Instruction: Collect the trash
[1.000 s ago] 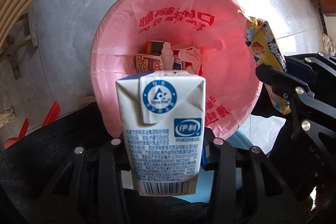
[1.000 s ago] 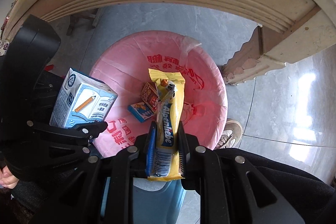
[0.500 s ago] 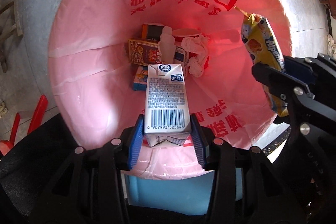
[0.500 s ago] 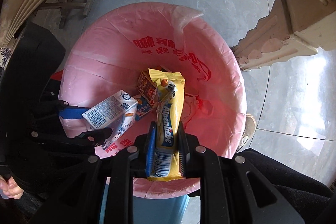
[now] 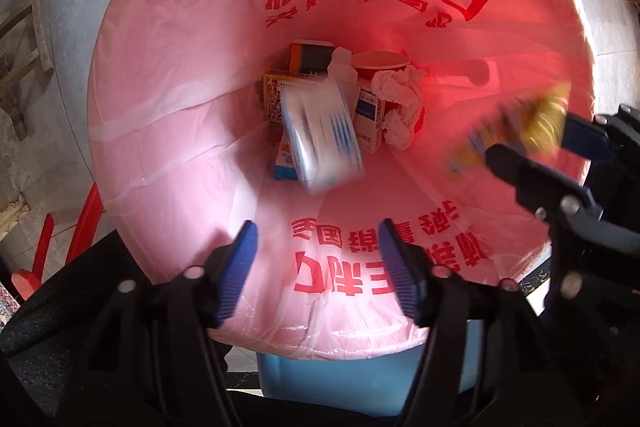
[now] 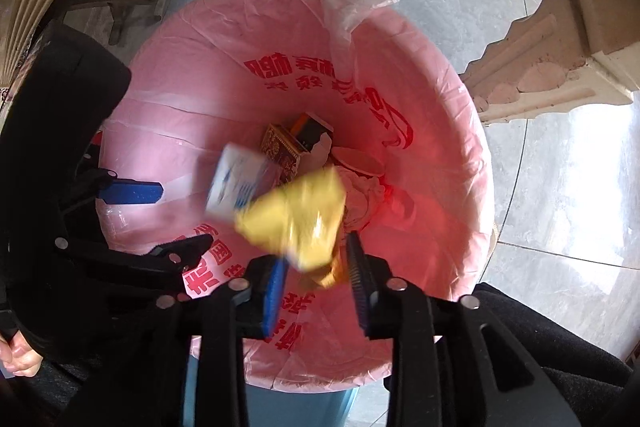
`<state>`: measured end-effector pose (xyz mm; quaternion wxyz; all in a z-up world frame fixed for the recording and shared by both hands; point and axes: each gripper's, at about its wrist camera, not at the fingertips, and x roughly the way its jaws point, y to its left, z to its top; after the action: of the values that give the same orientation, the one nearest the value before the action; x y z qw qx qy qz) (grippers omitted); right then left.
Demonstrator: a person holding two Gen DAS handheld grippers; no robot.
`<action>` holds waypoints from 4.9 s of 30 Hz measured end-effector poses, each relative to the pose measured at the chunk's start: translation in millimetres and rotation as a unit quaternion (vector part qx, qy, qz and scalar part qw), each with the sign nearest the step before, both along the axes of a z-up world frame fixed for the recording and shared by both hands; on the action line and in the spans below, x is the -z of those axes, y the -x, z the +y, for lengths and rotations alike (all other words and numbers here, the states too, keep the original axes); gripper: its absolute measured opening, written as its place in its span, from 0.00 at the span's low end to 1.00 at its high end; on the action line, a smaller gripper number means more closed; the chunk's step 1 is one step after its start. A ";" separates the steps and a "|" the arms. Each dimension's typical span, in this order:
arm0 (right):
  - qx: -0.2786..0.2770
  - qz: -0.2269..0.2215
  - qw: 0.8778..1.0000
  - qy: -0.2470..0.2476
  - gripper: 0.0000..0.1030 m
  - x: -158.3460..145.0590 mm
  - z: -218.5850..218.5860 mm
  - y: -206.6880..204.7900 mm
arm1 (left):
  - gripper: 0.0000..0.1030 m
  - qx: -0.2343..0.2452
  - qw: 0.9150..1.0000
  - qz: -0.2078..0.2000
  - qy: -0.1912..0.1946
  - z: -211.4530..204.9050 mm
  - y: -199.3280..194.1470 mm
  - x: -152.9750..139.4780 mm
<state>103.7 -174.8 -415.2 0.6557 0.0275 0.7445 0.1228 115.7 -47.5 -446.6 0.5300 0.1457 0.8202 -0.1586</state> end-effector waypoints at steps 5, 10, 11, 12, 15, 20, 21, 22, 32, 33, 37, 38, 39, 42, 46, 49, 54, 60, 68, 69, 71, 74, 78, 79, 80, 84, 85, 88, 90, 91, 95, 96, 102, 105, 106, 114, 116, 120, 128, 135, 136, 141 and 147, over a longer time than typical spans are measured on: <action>0.004 -0.001 1.000 0.005 0.38 1.8 -1.4 0.4 | 0.66 -0.003 1.000 0.002 -0.001 2.1 -0.8 -1.3; 0.002 -0.003 1.000 0.007 0.38 -0.4 -3.2 0.7 | 0.67 -0.005 1.000 -0.004 -0.003 2.9 1.2 -1.4; 0.002 -0.003 1.000 0.007 0.38 -1.2 -3.6 0.8 | 0.67 -0.008 1.000 -0.005 -0.003 3.3 1.0 -1.6; 0.003 -0.003 1.000 0.007 0.39 -1.5 -3.9 0.6 | 0.67 -0.012 1.000 -0.007 -0.004 3.2 0.5 -2.6; 0.003 -0.009 1.000 0.016 0.49 -6.7 -3.5 2.4 | 0.67 -0.021 0.999 -0.024 -0.013 7.0 -1.8 -7.5; 0.025 -0.028 0.999 0.018 0.62 -21.0 -9.8 4.2 | 0.67 -0.040 0.998 -0.049 -0.012 11.0 -4.0 -22.5; 0.028 -0.032 0.999 0.017 0.63 -23.5 -11.3 5.2 | 0.67 -0.044 0.997 -0.054 -0.013 10.9 -3.3 -24.5; 0.030 -0.036 0.999 0.018 0.65 -26.0 -12.2 6.2 | 0.67 -0.049 0.997 -0.060 -0.015 11.4 -2.4 -27.5; 0.046 -0.077 0.995 0.044 0.66 -55.9 -13.0 25.2 | 0.67 -0.086 0.988 -0.119 -0.042 11.3 12.9 -59.5; 0.051 -0.082 0.994 0.043 0.66 -60.1 -13.6 27.8 | 0.67 -0.094 0.986 -0.128 -0.043 12.1 14.8 -65.3; 0.078 -0.107 0.991 0.031 0.66 -77.1 -18.8 39.3 | 0.67 -0.122 0.978 -0.167 -0.036 14.3 22.6 -88.7; 0.085 -0.115 0.989 0.028 0.66 -83.0 -20.2 41.9 | 0.67 -0.128 0.975 -0.179 -0.032 14.9 24.7 -95.4; 0.090 -0.126 0.988 0.025 0.67 -89.6 -21.4 44.8 | 0.67 -0.137 0.972 -0.190 -0.029 16.0 27.1 -103.6; 0.103 -0.163 0.981 0.029 0.74 -112.3 -24.6 53.5 | 0.67 -0.164 0.963 -0.213 -0.010 20.0 34.7 -124.9; 0.105 -0.218 0.969 0.049 0.77 -145.6 -23.7 67.0 | 0.67 -0.181 0.951 -0.251 0.005 21.3 46.0 -155.1; 0.097 -0.265 0.956 0.075 0.77 -172.9 -19.2 77.4 | 0.67 -0.184 0.939 -0.290 0.013 20.3 55.2 -180.0; 0.081 -0.367 0.919 0.119 0.78 -234.6 -8.7 99.6 | 0.67 -0.188 0.903 -0.386 0.017 20.8 70.2 -241.1; 0.090 -0.456 0.879 0.109 0.86 -301.4 -7.2 126.2 | 0.72 -0.207 0.850 -0.483 0.030 28.6 91.6 -317.5; 0.116 -0.532 0.835 0.079 0.92 -366.3 -11.3 160.6 | 0.83 -0.198 0.788 -0.582 0.040 28.2 126.4 -397.1; 0.119 -0.543 0.827 0.081 0.93 -374.3 -11.5 165.6 | 0.85 -0.198 0.780 -0.592 0.043 28.3 130.1 -406.7; 0.125 -0.560 0.815 0.078 0.93 -390.0 -12.6 175.8 | 0.87 -0.195 0.768 -0.608 0.051 28.7 139.5 -422.4; 0.131 -0.577 0.802 0.081 0.93 -409.7 -11.3 188.7 | 0.91 -0.197 0.754 -0.624 0.048 28.2 148.9 -440.1; 0.138 -0.590 0.791 0.085 0.93 -431.2 -10.1 203.5 | 0.92 -0.197 0.742 -0.639 0.051 29.0 159.9 -458.4; 0.138 -0.595 0.787 0.088 0.93 -435.4 -9.2 206.5 | 0.94 -0.199 0.740 -0.641 0.051 29.4 162.2 -460.6; 0.138 -0.598 0.784 0.092 0.93 -439.6 -8.1 211.0 | 0.94 -0.200 0.737 -0.643 0.052 29.8 164.4 -463.3; 0.137 -0.604 0.779 0.103 0.93 -452.0 -3.4 218.3 | 0.94 -0.205 0.735 -0.645 0.050 32.8 172.0 -472.4; 0.136 -0.605 0.777 0.106 0.93 -454.6 -2.6 220.2 | 0.94 -0.206 0.736 -0.643 0.053 33.3 172.8 -473.0; 0.138 -0.609 0.773 0.113 0.93 -459.6 -1.6 225.3 | 0.94 -0.205 0.736 -0.642 0.059 34.1 177.4 -476.8; 0.139 -0.612 0.770 0.115 0.93 -462.2 -2.1 229.6 | 0.94 -0.202 0.734 -0.646 0.059 33.8 180.7 -479.6; 0.141 -0.613 0.768 0.117 0.93 -463.3 -2.0 232.8 | 0.94 -0.201 0.732 -0.648 0.058 33.9 182.1 -480.7; 0.145 -0.616 0.766 0.114 0.93 -467.5 -3.6 237.3 | 0.94 -0.203 0.728 -0.652 0.060 35.5 186.0 -485.1; 0.146 -0.617 0.765 0.114 0.93 -468.0 -3.9 237.7 | 0.94 -0.203 0.728 -0.652 0.062 35.7 186.4 -485.6; 0.146 -0.620 0.762 0.113 0.93 -471.7 -3.9 243.1 | 0.94 -0.204 0.726 -0.654 0.063 36.6 187.9 -488.2; 0.145 -0.621 0.762 0.113 0.93 -472.8 -3.8 243.2 | 0.94 -0.204 0.726 -0.654 0.066 36.5 188.8 -489.7; 0.144 -0.621 0.762 0.112 0.93 -473.4 -3.9 244.0 | 0.94 -0.204 0.725 -0.654 0.066 36.4 188.9 -490.1; 0.144 -0.622 0.762 0.110 0.93 -478.7 -1.4 244.7 | 0.94 -0.199 0.721 -0.661 0.067 35.9 190.6 -493.4; 0.144 -0.622 0.762 0.111 0.93 -478.9 -0.7 245.3 | 0.94 -0.199 0.722 -0.660 0.069 35.7 190.5 -493.8; 0.144 -0.622 0.762 0.109 0.93 -479.2 -0.8 244.8 | 0.94 -0.199 0.722 -0.658 0.070 35.7 189.8 -494.2; 0.144 -0.622 0.761 0.110 0.93 -479.4 0.1 244.6 | 0.94 -0.199 0.721 -0.660 0.069 35.8 192.0 -495.0; 0.143 -0.623 0.761 0.110 0.93 -479.8 0.8 244.4 | 0.94 -0.199 0.719 -0.662 0.068 35.1 192.2 -496.1; 0.143 -0.623 0.761 0.110 0.93 -480.2 1.0 244.3 | 0.94 -0.199 0.719 -0.662 0.067 35.0 192.2 -495.9; 0.143 -0.624 0.761 0.110 0.93 -480.4 0.9 244.2 | 0.94 -0.199 0.718 -0.664 0.066 33.2 193.3 -496.9; 0.141 -0.628 0.757 0.113 0.93 -486.7 2.1 244.0 | 0.94 -0.199 0.718 -0.664 0.067 32.8 194.9 -497.5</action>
<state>-140.3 -172.7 71.5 0.9842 -0.0255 0.1623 -0.0667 -79.3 -14.8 50.9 0.9664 0.0114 0.2548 0.0332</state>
